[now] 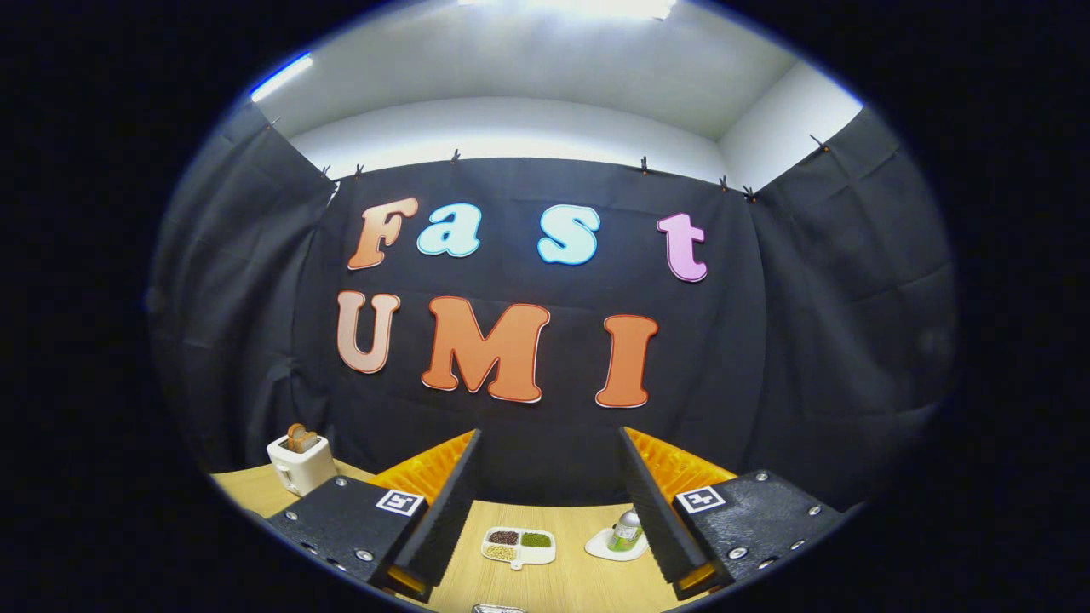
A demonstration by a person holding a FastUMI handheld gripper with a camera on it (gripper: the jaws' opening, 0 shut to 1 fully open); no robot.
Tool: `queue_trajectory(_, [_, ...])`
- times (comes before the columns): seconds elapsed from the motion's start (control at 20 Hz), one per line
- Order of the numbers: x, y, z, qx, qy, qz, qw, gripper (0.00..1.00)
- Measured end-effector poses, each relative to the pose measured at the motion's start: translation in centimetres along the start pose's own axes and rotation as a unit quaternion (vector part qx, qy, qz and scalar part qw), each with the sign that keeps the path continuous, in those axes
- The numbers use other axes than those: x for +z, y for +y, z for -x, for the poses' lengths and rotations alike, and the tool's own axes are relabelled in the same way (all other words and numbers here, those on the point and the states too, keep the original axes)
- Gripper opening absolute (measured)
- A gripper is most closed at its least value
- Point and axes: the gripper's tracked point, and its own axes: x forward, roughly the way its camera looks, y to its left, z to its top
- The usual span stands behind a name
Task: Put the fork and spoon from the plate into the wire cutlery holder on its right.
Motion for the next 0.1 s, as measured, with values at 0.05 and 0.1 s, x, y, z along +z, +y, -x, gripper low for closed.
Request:
queue_trajectory(0.05, [0.01,-0.27,0.14,-0.002,-0.002,-0.002,1.0,0.92])
queue_trajectory(0.1, [0.01,-0.7,0.04,-0.004,-0.007,-0.002,1.0,0.92])
